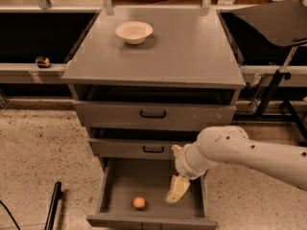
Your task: Pick orange from bottom drawer and place on counter
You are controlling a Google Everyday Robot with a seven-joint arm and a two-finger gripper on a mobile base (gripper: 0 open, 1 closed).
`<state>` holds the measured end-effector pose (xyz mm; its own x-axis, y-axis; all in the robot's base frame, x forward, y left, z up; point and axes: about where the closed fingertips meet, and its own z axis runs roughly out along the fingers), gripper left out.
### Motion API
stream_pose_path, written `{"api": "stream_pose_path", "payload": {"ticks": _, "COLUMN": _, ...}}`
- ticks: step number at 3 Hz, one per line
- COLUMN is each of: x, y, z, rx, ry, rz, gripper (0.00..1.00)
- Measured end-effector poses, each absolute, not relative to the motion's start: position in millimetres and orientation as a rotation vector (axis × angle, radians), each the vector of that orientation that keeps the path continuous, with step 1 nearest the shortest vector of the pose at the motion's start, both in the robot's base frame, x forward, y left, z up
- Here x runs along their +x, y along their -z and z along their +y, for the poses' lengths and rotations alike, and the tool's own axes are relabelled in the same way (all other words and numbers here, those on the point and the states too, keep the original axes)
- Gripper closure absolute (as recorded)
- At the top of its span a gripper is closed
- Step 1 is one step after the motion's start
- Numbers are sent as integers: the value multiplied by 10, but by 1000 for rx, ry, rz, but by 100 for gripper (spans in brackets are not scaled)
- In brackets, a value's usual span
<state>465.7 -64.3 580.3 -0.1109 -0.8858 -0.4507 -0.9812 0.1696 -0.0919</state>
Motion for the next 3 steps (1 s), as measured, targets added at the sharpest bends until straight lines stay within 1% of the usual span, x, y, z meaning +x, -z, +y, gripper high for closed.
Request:
{"api": "stream_pose_path", "payload": {"ticks": 1, "x": 4785, "y": -5808, "z": -587, "rx": -1720, "ry": -303, "rz": 2025, "gripper": 0}}
{"api": "stream_pose_path", "payload": {"ticks": 2, "x": 4781, "y": -5810, "z": -589, "rx": -1721, "ry": -303, "rz": 2025, "gripper": 0}}
{"api": "stream_pose_path", "payload": {"ticks": 3, "x": 4897, "y": -5575, "z": -367, "rx": -1690, "ry": -371, "rz": 1958, "gripper": 0}}
